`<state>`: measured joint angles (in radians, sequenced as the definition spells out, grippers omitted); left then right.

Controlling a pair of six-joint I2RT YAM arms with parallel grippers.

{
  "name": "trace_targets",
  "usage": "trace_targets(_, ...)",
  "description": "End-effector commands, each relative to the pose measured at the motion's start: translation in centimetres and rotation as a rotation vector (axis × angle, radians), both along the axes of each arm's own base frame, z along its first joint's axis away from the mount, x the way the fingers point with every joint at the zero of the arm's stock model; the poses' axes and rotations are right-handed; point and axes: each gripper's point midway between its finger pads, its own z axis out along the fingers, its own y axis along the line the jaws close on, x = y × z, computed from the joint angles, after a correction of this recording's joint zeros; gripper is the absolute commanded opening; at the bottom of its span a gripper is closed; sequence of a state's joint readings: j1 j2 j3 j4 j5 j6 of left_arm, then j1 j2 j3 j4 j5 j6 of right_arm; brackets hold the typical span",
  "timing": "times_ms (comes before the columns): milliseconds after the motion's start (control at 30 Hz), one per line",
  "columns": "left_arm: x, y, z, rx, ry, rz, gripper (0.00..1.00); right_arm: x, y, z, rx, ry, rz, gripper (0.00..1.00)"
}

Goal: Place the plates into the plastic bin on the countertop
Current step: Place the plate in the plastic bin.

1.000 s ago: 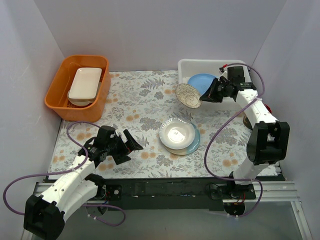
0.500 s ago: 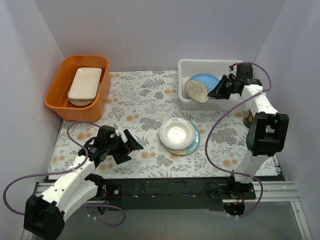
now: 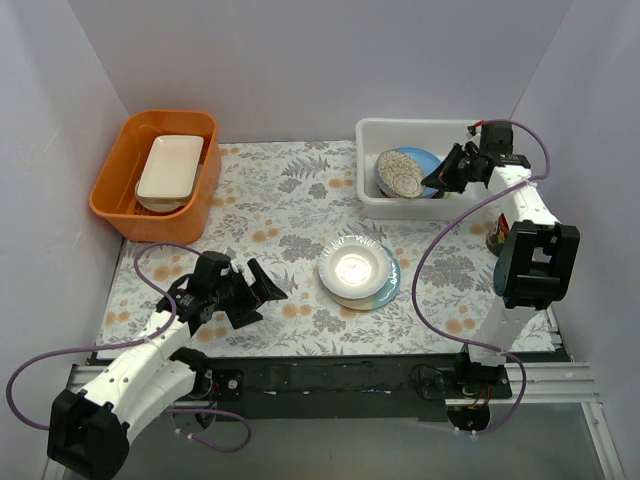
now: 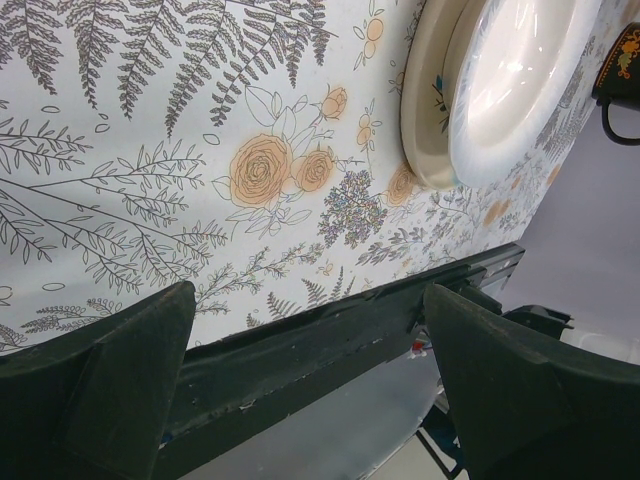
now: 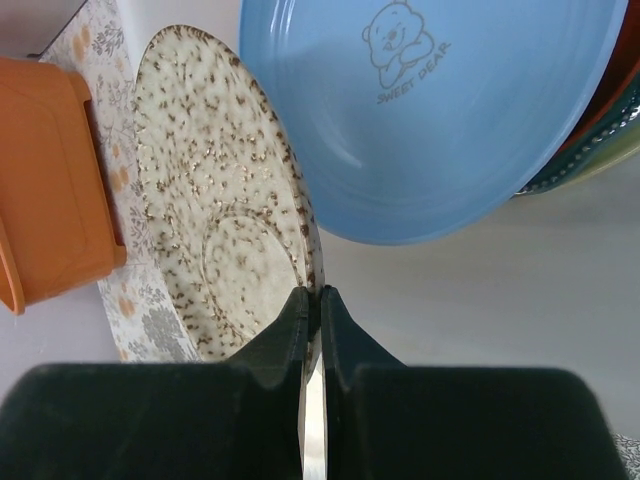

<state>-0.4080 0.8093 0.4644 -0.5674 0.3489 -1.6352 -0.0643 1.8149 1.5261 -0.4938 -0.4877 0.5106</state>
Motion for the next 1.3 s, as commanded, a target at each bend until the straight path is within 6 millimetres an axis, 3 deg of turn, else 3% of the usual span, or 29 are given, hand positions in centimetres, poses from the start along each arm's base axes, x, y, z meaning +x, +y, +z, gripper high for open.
trace_targets(0,-0.2,-0.1,0.1,-0.011,-0.011,-0.011,0.98,2.4,-0.2,3.8,0.024,-0.133,-0.012,0.01)
trace_targets(600,-0.1,-0.1,0.1,-0.013,-0.012,-0.01,0.98,4.7,-3.3,3.7,-0.06,-0.167,-0.149,0.01)
trace_targets(1267,-0.2,-0.3,0.2,-0.022,-0.017,-0.021,0.98,4.6,-3.6,-1.3,-0.088,-0.076,-0.139,0.03)
